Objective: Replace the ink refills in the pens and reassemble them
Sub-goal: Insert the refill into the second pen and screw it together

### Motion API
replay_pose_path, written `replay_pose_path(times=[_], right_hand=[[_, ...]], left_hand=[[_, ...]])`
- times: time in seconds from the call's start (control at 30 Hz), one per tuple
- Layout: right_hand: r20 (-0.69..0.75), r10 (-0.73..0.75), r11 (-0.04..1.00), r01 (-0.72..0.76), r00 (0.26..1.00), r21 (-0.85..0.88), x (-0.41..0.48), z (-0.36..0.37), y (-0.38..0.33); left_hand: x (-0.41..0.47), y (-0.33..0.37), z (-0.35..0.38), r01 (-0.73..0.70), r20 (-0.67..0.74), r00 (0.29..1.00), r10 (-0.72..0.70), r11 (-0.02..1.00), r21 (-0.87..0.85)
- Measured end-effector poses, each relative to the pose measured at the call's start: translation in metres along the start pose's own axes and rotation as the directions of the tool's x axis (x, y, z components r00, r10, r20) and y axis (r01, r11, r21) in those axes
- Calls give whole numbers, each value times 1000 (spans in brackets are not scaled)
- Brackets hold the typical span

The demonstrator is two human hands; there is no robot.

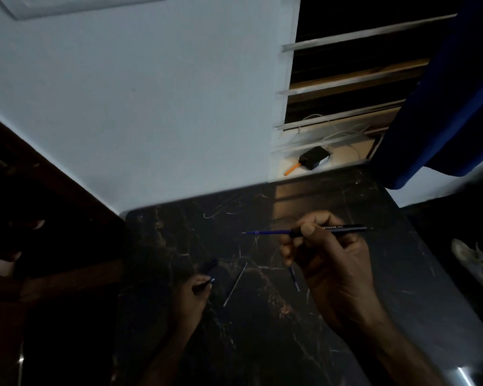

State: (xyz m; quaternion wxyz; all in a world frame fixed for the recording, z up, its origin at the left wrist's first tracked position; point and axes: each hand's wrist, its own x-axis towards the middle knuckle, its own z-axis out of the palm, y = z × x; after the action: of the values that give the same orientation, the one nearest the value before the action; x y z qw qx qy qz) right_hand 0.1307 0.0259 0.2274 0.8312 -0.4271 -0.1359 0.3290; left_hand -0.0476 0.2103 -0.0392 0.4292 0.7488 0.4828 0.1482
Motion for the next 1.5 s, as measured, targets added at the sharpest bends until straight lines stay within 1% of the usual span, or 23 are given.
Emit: replay_pose_path(times=[0.13, 0.2, 0.33, 0.43, 0.6, 0.87, 1.0, 1.07, 1.13, 1.17, 1.2, 1.23, 1.27, 1.3, 1.4, 1.43, 1.5], right_hand=[[-20, 21, 1000, -22, 1000, -21, -5, -8, 0], [-27, 35, 999, -35, 999, -29, -7, -9, 1], [-26, 53, 997, -54, 998, -46, -8, -10, 5], [-10, 65, 997, -65, 998, -51, -8, -9, 7], [2, 91, 995, -91, 996, -51, -6, -6, 8], [35, 87, 995, -84, 996, -60, -4, -2, 10], [36, 85, 995, -83, 996, -59, -4, -2, 9], [36, 79, 995, -77, 996, -59, -4, -1, 9], [29, 65, 997, -63, 997, -52, -4, 0, 8], [29, 60, 997, -58, 998, -49, -4, 1, 8], [26, 51, 998, -50, 998, -45, -4, 1, 7], [19, 40, 998, -39, 999, -41, -3, 2, 6], [9, 30, 999, -30, 1000, -36, -3, 2, 6], [-2, 20, 999, -20, 1000, -31, -2, 3, 6], [-27, -17, 1000, 16, 1000, -26, 1, 8, 5], [-30, -28, 999, 27, 999, -32, 1, 10, 5], [-31, -42, 998, 40, 999, -56, 1, 14, 5]], left_hand=[[26, -14, 7, -38, -187, 981, 48, 998, 54], [42, -12, 6, -68, -224, 971, 85, 994, 82], [65, -16, 5, -100, -165, 978, 126, 982, 160], [70, -20, 6, -109, -120, 984, 131, 978, 177], [70, -16, 3, -146, -104, 979, 175, 958, 245], [73, -19, 5, -113, -84, 988, 132, 973, 201], [74, -18, -1, -94, -40, 994, 101, 985, 143], [70, -9, -7, -42, -54, 997, 46, 996, 79], [63, 21, -17, -26, -100, 995, 18, 997, -78], [57, 42, -24, -56, -130, 991, 33, 983, -177], [48, 70, -32, -102, -151, 987, 60, 953, -286], [34, 100, -40, -140, -140, 986, 88, 897, -419], [17, 130, -49, -161, -101, 987, 127, 825, -542], [-3, 159, -57, -186, -63, 980, 188, 756, -628], [-57, 221, -75, -276, -6, 918, 397, 628, -728], [-67, 234, -77, -284, 1, 903, 429, 600, -748], [-73, 245, -78, -283, -12, 899, 437, 561, -778]])
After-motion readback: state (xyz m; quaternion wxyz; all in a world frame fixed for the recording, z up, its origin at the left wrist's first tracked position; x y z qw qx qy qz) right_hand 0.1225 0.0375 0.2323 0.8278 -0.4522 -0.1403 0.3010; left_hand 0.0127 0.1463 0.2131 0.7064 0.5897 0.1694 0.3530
